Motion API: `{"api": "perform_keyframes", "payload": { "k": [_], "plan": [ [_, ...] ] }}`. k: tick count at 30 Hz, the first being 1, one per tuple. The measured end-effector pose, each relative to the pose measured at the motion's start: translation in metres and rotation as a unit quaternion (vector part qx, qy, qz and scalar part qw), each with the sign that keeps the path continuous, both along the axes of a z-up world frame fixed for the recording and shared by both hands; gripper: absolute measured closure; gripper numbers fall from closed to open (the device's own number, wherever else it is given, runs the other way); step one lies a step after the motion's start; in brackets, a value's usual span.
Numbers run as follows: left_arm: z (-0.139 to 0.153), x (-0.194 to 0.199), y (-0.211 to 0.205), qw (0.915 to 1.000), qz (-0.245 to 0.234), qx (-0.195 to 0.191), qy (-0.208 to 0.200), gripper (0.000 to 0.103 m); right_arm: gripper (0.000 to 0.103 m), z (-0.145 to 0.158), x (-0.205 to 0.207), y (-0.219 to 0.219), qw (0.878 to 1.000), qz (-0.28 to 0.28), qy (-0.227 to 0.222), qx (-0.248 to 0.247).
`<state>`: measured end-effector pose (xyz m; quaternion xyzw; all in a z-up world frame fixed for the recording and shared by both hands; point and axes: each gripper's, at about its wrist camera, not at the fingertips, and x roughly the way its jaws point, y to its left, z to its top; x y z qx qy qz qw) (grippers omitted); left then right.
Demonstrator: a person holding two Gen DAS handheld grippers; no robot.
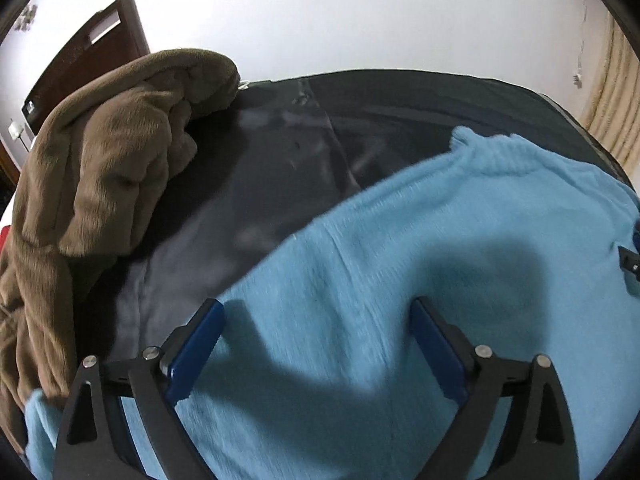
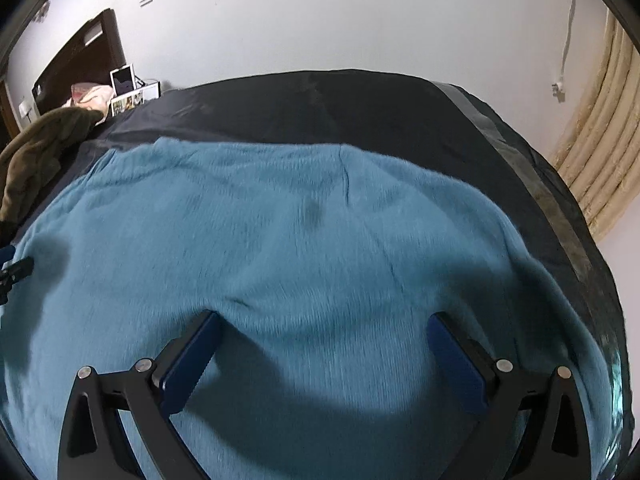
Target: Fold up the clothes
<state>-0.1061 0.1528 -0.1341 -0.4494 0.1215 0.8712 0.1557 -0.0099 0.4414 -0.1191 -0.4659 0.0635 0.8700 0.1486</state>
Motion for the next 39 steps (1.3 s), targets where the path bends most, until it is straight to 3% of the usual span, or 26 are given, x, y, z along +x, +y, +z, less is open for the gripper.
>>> {"api": "perform_keyframes", "payload": {
  "k": [16, 21, 25, 29, 35, 39],
  "plan": [
    [-0.002, -0.055, 0.031, 0.9972, 0.014, -0.05, 0.054, 0.007, 0.0, -0.007, -0.046, 0.02, 1.0, -0.005, 0.011, -0.003],
    [0.001, -0.051, 0.025, 0.9986, 0.017, -0.038, 0.032, 0.007, 0.0, -0.003, -0.031, 0.017, 1.0, -0.006, 0.017, -0.007],
    [0.012, -0.022, 0.018, 0.9997, -0.011, -0.015, 0.015, 0.007, 0.0, 0.023, 0.017, 0.011, 0.998, 0.011, 0.055, -0.035],
    [0.026, 0.026, 0.016, 0.9975, -0.068, -0.001, 0.021, 0.007, 0.0, 0.044, 0.088, 0.007, 0.997, 0.007, 0.076, -0.015],
    [0.033, 0.099, 0.012, 0.9897, -0.14, 0.03, 0.012, 0.007, 0.0, 0.045, 0.192, -0.006, 0.995, -0.009, 0.097, -0.019],
    [0.031, 0.137, 0.022, 0.9839, -0.175, 0.035, 0.007, 0.007, 0.0, 0.029, 0.233, -0.021, 0.997, -0.02, 0.079, -0.001]
  ]
}}
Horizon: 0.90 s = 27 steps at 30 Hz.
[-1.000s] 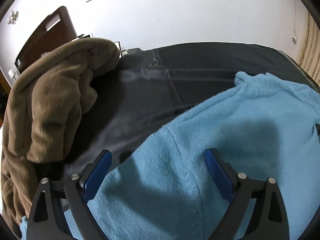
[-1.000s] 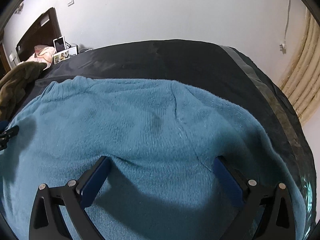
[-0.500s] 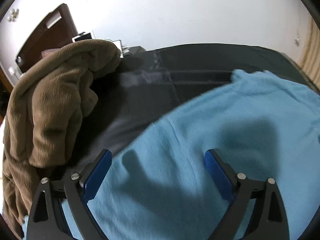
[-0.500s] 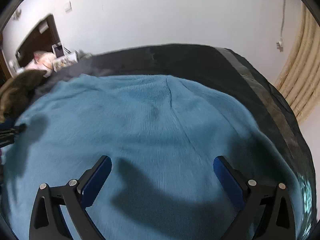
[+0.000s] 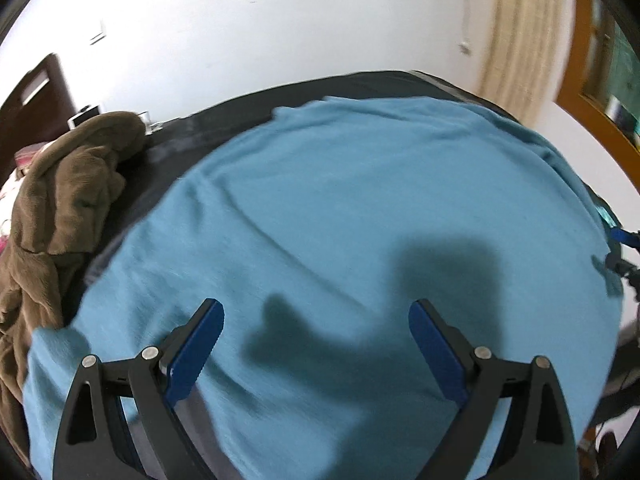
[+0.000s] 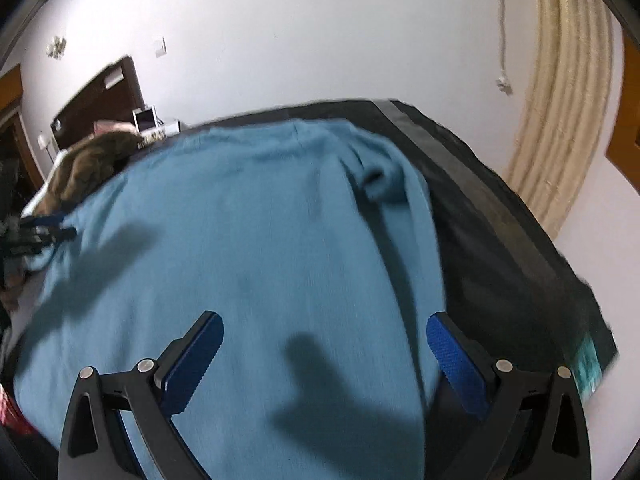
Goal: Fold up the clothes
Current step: 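Move the right gripper to the sweater sleeve and close on it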
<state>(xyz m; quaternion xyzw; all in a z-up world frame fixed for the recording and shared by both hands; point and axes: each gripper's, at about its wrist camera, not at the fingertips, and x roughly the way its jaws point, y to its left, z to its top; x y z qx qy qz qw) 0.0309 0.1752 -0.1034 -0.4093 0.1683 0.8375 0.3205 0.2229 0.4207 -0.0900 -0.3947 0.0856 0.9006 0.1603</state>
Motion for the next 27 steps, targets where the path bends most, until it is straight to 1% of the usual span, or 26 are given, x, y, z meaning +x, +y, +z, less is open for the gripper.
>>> {"api": "perform_keyframes", "payload": {
  "k": [2, 4, 8, 12, 16, 19, 20, 21, 22, 23, 24, 27],
  "plan": [
    [-0.005, 0.014, 0.007, 0.9999, -0.013, 0.0, -0.004, 0.007, 0.0, -0.008, 0.017, -0.005, 1.0, -0.015, -0.012, 0.016],
    [-0.011, 0.025, 0.014, 0.9997, -0.023, -0.002, -0.01, 0.007, 0.0, -0.011, 0.031, -0.005, 0.999, -0.029, -0.008, 0.013],
    [-0.023, 0.034, 0.02, 0.9995, -0.021, -0.008, -0.022, 0.007, 0.0, -0.012, 0.053, 0.009, 0.997, -0.065, 0.019, -0.024],
    [-0.034, 0.04, 0.013, 0.9996, -0.013, -0.012, -0.022, 0.007, 0.0, -0.007, 0.073, 0.026, 0.992, -0.103, 0.053, -0.052],
    [-0.038, 0.043, 0.005, 0.9997, -0.007, -0.004, -0.022, 0.007, 0.0, -0.004, 0.083, 0.042, 0.986, -0.131, 0.079, -0.073],
    [-0.038, 0.048, 0.002, 0.9997, -0.014, -0.006, -0.016, 0.005, 0.001, -0.004, 0.085, 0.05, 0.982, -0.144, 0.092, -0.081],
    [-0.039, 0.049, 0.001, 0.9997, -0.019, -0.007, -0.015, 0.005, 0.004, -0.004, 0.084, 0.052, 0.981, -0.146, 0.097, -0.084],
    [-0.039, 0.049, -0.001, 0.9996, -0.023, -0.006, -0.015, 0.004, 0.014, -0.004, 0.083, 0.054, 0.98, -0.146, 0.099, -0.088],
    [-0.038, 0.049, -0.004, 0.9995, -0.025, -0.006, -0.016, 0.004, 0.027, -0.004, 0.081, 0.056, 0.98, -0.146, 0.1, -0.093],
    [-0.038, 0.049, -0.008, 0.9995, -0.027, -0.007, -0.016, 0.004, 0.032, -0.004, 0.08, 0.058, 0.98, -0.145, 0.099, -0.097],
    [-0.038, 0.048, -0.011, 0.9995, -0.027, -0.007, -0.016, 0.003, 0.036, -0.005, 0.077, 0.059, 0.98, -0.142, 0.098, -0.099],
    [-0.039, 0.044, -0.021, 0.9995, -0.025, -0.009, -0.019, 0.001, 0.038, -0.008, 0.067, 0.061, 0.982, -0.129, 0.091, -0.103]
  ]
}}
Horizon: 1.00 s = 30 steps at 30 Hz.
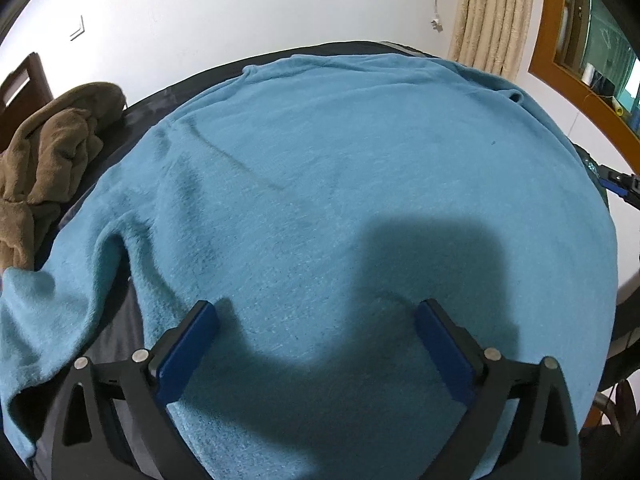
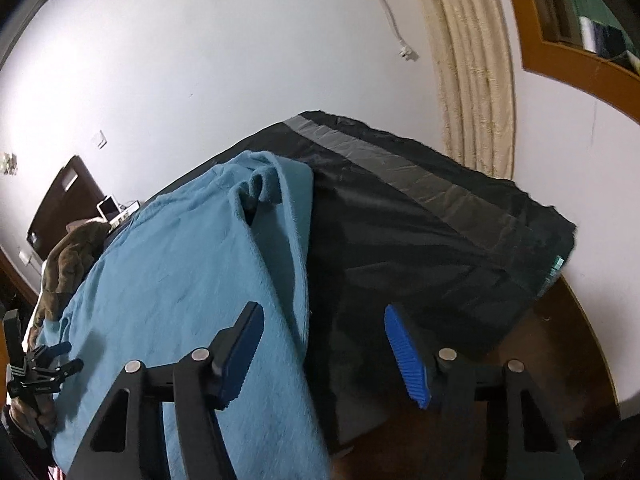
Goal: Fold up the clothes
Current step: 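Move the right gripper to the sweater sleeve and close on it, then lift the sleeve with the right gripper and fold it across the sweater body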
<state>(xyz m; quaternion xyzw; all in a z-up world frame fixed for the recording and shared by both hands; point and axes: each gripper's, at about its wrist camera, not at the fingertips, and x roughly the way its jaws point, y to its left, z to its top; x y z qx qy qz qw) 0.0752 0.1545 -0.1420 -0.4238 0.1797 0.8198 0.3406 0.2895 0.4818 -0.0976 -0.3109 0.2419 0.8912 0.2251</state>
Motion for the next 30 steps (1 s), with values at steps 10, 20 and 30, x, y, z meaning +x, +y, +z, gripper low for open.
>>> {"api": "perform_keyframes", "payload": {
  "k": [10, 20, 30],
  "plan": [
    [0.004, 0.0, 0.0, 0.9999, 0.005, -0.016, -0.001, 0.0, 0.058, -0.013, -0.036, -0.004, 0.998, 0.046, -0.038, 0.014],
    [0.037, 0.018, 0.024, 0.9996, -0.024, 0.011, -0.007, 0.0, 0.098, -0.009, -0.042, -0.01, 0.996, 0.019, -0.063, 0.058],
    [0.047, 0.025, 0.063, 0.997, -0.062, 0.04, -0.021, 0.0, 0.098, 0.067, -0.046, -0.001, 0.977, -0.055, -0.044, 0.199]
  ]
}}
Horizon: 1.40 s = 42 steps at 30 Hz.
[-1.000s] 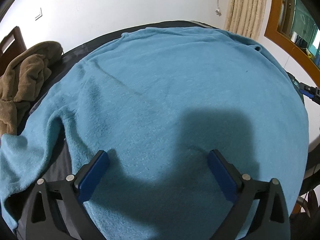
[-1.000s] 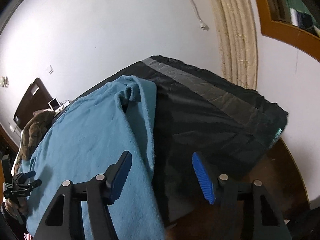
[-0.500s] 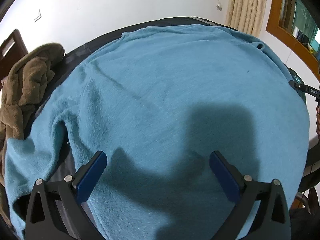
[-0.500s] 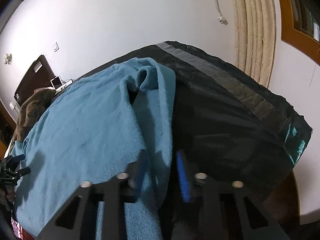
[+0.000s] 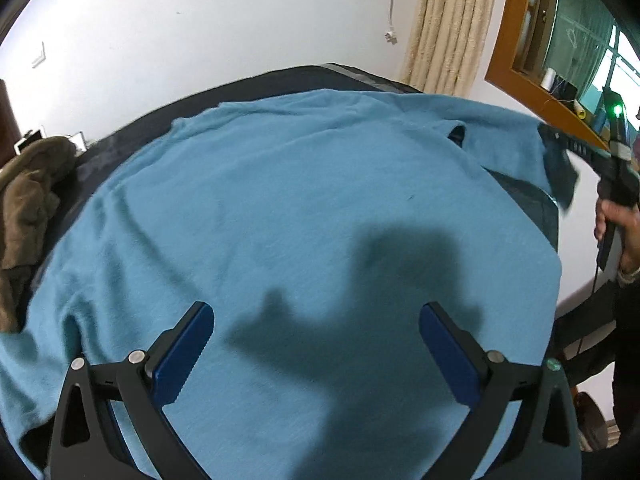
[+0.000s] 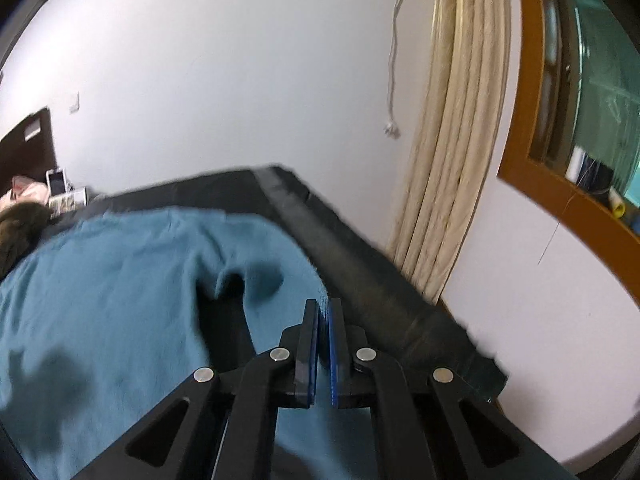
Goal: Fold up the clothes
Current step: 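Lift the sleeve with the right gripper and fold it across the sweater body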
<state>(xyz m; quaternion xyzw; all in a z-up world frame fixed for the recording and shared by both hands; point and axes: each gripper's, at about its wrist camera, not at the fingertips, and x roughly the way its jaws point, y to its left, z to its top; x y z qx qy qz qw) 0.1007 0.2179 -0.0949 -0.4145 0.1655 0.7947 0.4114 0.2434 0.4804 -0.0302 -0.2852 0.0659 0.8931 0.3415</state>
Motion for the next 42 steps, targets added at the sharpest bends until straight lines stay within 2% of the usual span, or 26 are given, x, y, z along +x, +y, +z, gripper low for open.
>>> {"api": "perform_keyframes", "payload": {
  "k": [3, 8, 9, 11, 12, 13, 15, 21, 26, 32, 36, 40, 42],
  "plan": [
    [-0.011, -0.004, 0.013, 0.9999, -0.003, -0.001, -0.015, 0.0, 0.098, 0.003, -0.005, 0.012, 1.0, 0.001, 0.008, -0.02],
    [-0.03, -0.012, 0.024, 0.999, -0.006, -0.003, -0.044, 0.0, 0.096, -0.02, 0.0, 0.047, 0.996, -0.015, 0.027, -0.083],
    [-0.033, -0.013, 0.024, 0.9989, -0.006, -0.005, -0.047, 0.0, 0.09, -0.025, 0.006, 0.055, 0.995, -0.027, 0.033, -0.094],
    [-0.036, -0.014, 0.024, 0.999, -0.004, -0.007, -0.045, 0.0, 0.062, -0.034, 0.02, 0.07, 0.989, -0.045, 0.054, -0.13],
    [-0.036, -0.015, 0.024, 0.999, -0.004, -0.006, -0.044, 0.0, 0.03, -0.037, 0.031, 0.075, 0.985, -0.052, 0.073, -0.149],
    [-0.036, -0.016, 0.024, 0.999, -0.003, -0.004, -0.045, 0.0, 0.019, -0.04, 0.044, 0.078, 0.98, -0.06, 0.097, -0.163],
    [-0.037, -0.018, 0.024, 0.9989, -0.002, 0.001, -0.046, 0.0, 0.02, -0.043, 0.06, 0.082, 0.975, -0.066, 0.119, -0.178],
    [-0.039, -0.019, 0.026, 0.9992, -0.003, 0.0, -0.039, 0.0, 0.02, -0.063, 0.101, 0.075, 0.964, -0.082, 0.139, -0.21],
    [-0.039, -0.019, 0.025, 0.9993, -0.002, 0.002, -0.038, 0.0, 0.02, -0.069, 0.108, 0.058, 0.963, -0.071, 0.151, -0.214],
    [-0.039, -0.018, 0.024, 0.9993, 0.001, 0.005, -0.036, 0.0, 0.02, -0.054, 0.076, 0.034, 0.968, -0.029, 0.152, -0.199],
    [-0.04, -0.016, 0.024, 0.9995, 0.0, 0.004, -0.031, 0.0, 0.02, -0.055, 0.045, 0.041, 0.965, -0.078, 0.136, -0.208],
    [-0.04, -0.017, 0.022, 0.9994, 0.0, 0.009, -0.032, 0.0, 0.021, -0.073, 0.017, 0.058, 0.962, -0.117, 0.097, -0.226],
    [-0.04, -0.017, 0.022, 0.9994, 0.0, 0.011, -0.034, 0.0, 0.023, -0.078, 0.009, 0.059, 0.967, -0.124, 0.073, -0.212]
  ]
}}
